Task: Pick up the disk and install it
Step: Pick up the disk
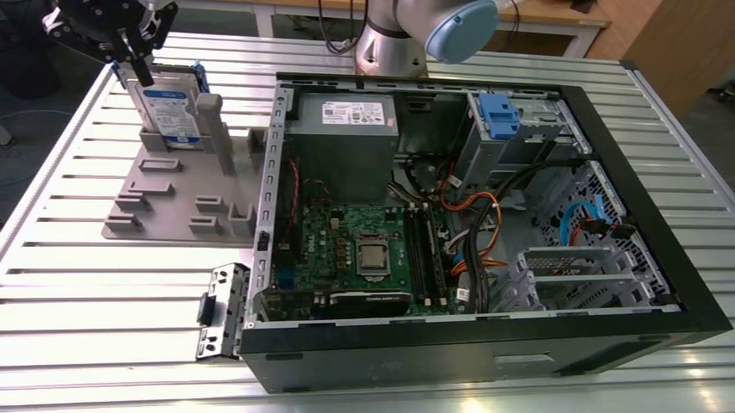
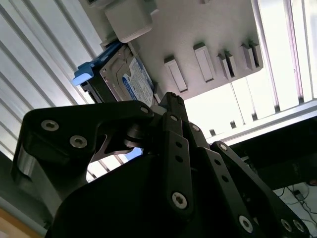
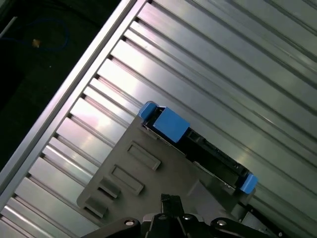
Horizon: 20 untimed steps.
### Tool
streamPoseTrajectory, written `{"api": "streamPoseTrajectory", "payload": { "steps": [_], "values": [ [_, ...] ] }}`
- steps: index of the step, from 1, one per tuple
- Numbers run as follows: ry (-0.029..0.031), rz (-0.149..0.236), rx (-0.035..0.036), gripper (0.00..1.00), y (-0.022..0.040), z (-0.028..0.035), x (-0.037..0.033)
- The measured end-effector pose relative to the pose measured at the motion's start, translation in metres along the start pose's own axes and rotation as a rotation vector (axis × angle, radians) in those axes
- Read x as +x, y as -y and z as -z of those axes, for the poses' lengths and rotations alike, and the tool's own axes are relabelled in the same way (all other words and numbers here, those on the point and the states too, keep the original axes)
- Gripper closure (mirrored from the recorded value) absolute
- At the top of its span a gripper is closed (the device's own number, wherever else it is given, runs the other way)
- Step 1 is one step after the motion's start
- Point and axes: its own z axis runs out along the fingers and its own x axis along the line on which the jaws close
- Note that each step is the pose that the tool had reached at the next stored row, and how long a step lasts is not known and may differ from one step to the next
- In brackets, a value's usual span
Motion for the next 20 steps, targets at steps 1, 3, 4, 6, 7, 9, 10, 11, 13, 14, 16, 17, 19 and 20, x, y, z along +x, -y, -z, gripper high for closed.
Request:
{"api": "streamPoseTrajectory", "payload": {
  "steps": [1,3,4,6,7,9,10,11,13,14,16,17,19,20],
  "values": [
    [-0.0002,0.007,-0.0002,0.90,0.0000,0.0000,0.0000],
    [-0.0006,0.020,-0.0005,0.90,0.0000,0.0000,0.0000],
    [-0.0007,0.026,-0.0007,0.90,0.0000,0.0000,0.0000],
    [-0.0011,0.038,-0.0010,0.90,0.0000,0.0000,0.0000],
    [-0.0013,0.044,-0.0011,0.90,0.0000,0.0000,0.0000],
    [-0.0016,0.055,-0.0014,0.90,0.0000,0.0000,0.0000],
    [-0.0018,0.062,-0.0016,0.90,0.0000,0.0000,0.0000],
    [-0.0019,0.067,-0.0017,0.90,0.0000,0.0000,0.0000],
    [-0.0022,0.078,-0.0020,0.90,0.0000,0.0000,0.0000],
    [-0.0023,0.083,-0.0021,0.90,0.0000,0.0000,0.0000],
    [-0.0033,0.118,-0.0031,0.90,0.0000,0.0000,0.0000],
    [-0.0035,0.123,-0.0032,0.90,0.0000,0.0000,0.0000],
    [-0.0038,0.133,-0.0034,0.90,0.0000,0.0000,0.0000],
    [-0.0039,0.139,-0.0036,0.90,0.0000,0.0000,0.0000]
  ]
}}
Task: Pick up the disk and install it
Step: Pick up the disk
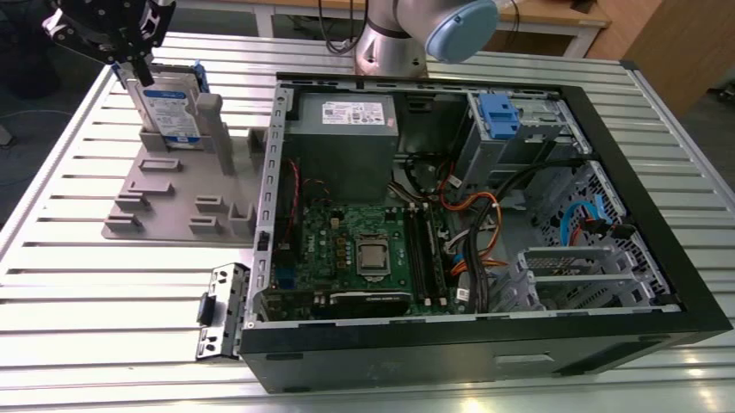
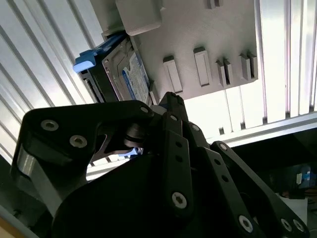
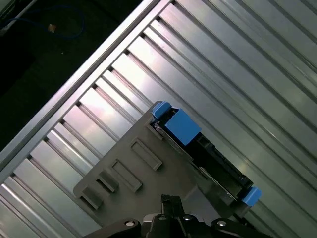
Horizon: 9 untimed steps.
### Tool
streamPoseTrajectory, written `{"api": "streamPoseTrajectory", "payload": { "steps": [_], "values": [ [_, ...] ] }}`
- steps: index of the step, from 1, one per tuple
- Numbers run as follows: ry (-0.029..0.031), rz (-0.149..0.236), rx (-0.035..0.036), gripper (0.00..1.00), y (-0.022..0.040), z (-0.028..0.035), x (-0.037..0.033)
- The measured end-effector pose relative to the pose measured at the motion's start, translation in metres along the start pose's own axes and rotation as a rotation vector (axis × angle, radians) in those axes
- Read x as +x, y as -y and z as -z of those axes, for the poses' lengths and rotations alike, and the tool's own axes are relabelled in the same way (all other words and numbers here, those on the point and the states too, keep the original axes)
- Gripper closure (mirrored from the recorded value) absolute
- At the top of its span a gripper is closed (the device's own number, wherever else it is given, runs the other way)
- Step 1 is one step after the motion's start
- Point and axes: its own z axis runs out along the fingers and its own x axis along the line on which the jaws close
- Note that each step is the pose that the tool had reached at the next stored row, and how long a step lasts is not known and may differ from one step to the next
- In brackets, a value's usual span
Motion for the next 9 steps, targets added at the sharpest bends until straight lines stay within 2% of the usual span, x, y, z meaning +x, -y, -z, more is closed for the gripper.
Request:
{"api": "streamPoseTrajectory", "payload": {
  "steps": [9],
  "values": [
    [-0.0013,0.045,-0.0012,0.90,0.0000,0.0000,0.0000]
  ]
}}
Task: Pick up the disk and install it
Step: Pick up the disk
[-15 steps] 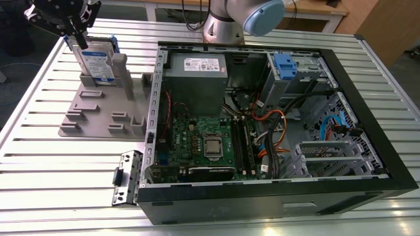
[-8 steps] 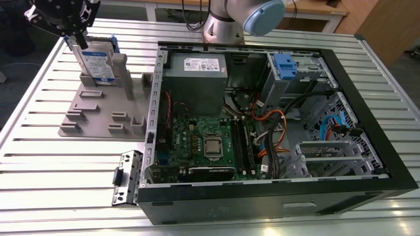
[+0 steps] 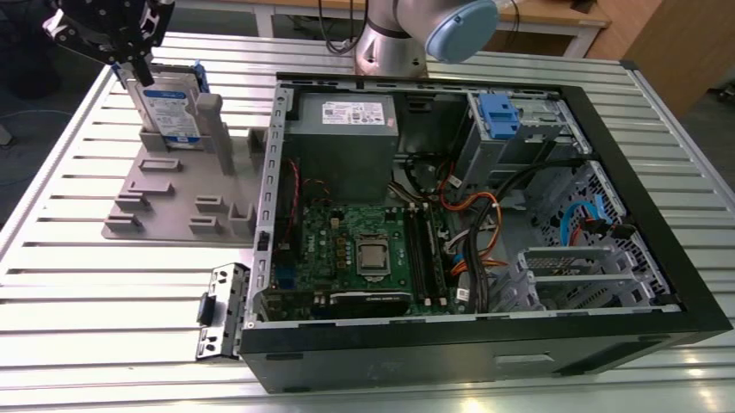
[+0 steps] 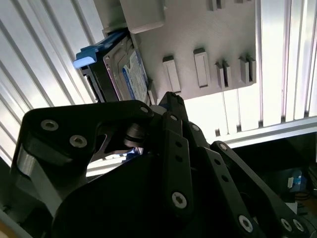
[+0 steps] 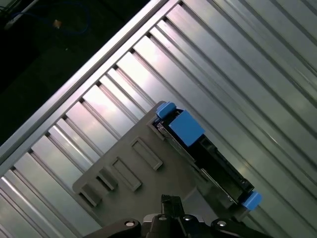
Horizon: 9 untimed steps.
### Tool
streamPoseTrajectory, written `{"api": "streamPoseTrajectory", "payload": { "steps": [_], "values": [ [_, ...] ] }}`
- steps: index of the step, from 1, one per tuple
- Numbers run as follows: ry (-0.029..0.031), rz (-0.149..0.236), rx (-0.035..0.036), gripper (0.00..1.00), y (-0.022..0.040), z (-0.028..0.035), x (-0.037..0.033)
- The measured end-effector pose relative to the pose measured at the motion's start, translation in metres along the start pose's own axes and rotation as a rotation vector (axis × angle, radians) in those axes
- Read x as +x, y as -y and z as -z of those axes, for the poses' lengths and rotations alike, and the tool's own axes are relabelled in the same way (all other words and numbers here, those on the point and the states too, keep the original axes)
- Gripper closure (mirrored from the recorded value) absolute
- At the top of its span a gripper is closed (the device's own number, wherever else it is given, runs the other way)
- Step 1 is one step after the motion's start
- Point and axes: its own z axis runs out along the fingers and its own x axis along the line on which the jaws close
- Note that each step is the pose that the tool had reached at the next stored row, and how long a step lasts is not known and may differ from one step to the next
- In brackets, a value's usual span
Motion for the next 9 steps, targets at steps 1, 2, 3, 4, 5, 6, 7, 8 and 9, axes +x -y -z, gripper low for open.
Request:
{"api": "streamPoseTrajectory", "payload": {
  "steps": [1,2,3,4,5,6,7,8,9],
  "values": [
    [-0.0001,0.005,-0.0001,0.90,0.0000,0.0000,0.0000],
    [-0.0003,0.010,-0.0003,0.90,0.0000,0.0000,0.0000],
    [-0.0004,0.015,-0.0004,0.90,0.0000,0.0000,0.0000],
    [-0.0005,0.020,-0.0005,0.90,0.0000,0.0000,0.0000],
    [-0.0007,0.025,-0.0006,0.90,0.0000,0.0000,0.0000],
    [-0.0008,0.029,-0.0007,0.90,0.0000,0.0000,0.0000],
    [-0.0010,0.034,-0.0009,0.90,0.0000,0.0000,0.0000],
    [-0.0010,0.039,-0.0010,0.90,0.0000,0.0000,0.0000],
    [-0.0012,0.044,-0.0011,0.90,0.0000,0.0000,0.0000]
  ]
}}
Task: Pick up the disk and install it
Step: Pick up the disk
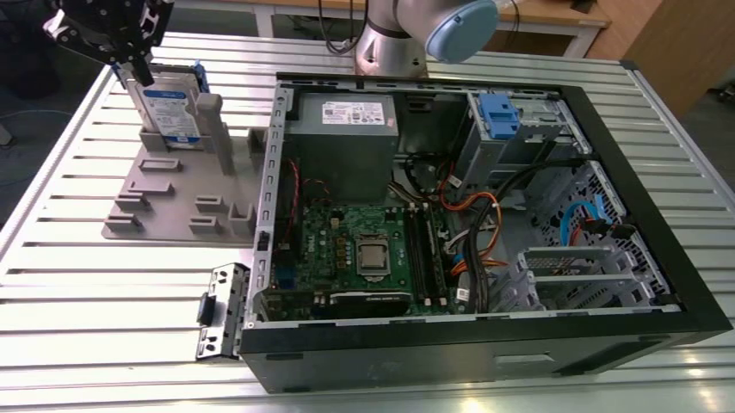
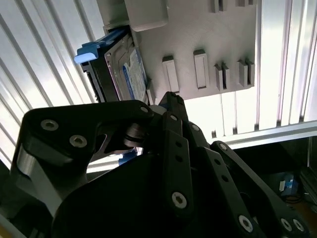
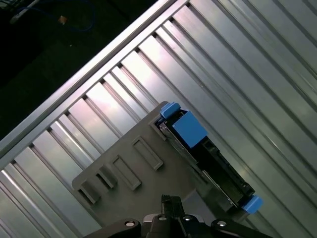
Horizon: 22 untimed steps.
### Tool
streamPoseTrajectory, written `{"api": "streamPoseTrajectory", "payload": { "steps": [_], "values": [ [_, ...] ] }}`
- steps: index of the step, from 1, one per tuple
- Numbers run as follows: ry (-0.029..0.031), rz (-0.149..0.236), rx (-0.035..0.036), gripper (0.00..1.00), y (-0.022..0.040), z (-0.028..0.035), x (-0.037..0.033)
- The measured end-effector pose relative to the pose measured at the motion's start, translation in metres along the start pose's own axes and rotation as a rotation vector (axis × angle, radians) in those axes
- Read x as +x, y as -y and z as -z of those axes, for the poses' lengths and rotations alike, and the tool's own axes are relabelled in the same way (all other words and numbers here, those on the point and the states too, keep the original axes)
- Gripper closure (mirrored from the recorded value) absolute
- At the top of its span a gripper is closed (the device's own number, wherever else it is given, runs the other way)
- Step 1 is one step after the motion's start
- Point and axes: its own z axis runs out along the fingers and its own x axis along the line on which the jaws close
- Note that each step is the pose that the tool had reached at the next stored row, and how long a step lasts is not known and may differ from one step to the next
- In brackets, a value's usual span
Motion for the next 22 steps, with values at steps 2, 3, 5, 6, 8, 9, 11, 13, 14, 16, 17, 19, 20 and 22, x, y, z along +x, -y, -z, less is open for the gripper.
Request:
{"api": "streamPoseTrajectory", "payload": {
  "steps": [2,3,5,6,8,9,11,13,14,16,17,19,20,22],
  "values": [
    [-0.0002,0.009,-0.0002,0.90,0.0000,0.0000,0.0000],
    [-0.0003,0.014,-0.0004,0.90,0.0000,0.0000,0.0000],
    [-0.0006,0.023,-0.0006,0.90,0.0000,0.0000,0.0000],
    [-0.0007,0.028,-0.0007,0.90,0.0000,0.0000,0.0000],
    [-0.0010,0.037,-0.0009,0.90,0.0000,0.0000,0.0000],
    [-0.0011,0.042,-0.0011,0.90,0.0000,0.0000,0.0000],
    [-0.0014,0.051,-0.0013,0.90,0.0000,0.0000,0.0000],
    [-0.0017,0.061,-0.0016,0.90,0.0000,0.0000,0.0000],
    [-0.0018,0.066,-0.0017,0.90,0.0000,0.0000,0.0000],
    [-0.0021,0.076,-0.0019,0.90,0.0000,0.0000,0.0000],
    [-0.0022,0.080,-0.0021,0.90,0.0000,0.0000,0.0000],
    [-0.0024,0.089,-0.0023,0.90,0.0000,0.0000,0.0000],
    [-0.0026,0.094,-0.0024,0.90,0.0000,0.0000,0.0000],
    [-0.0028,0.103,-0.0026,0.90,0.0000,0.0000,0.0000]
  ]
}}
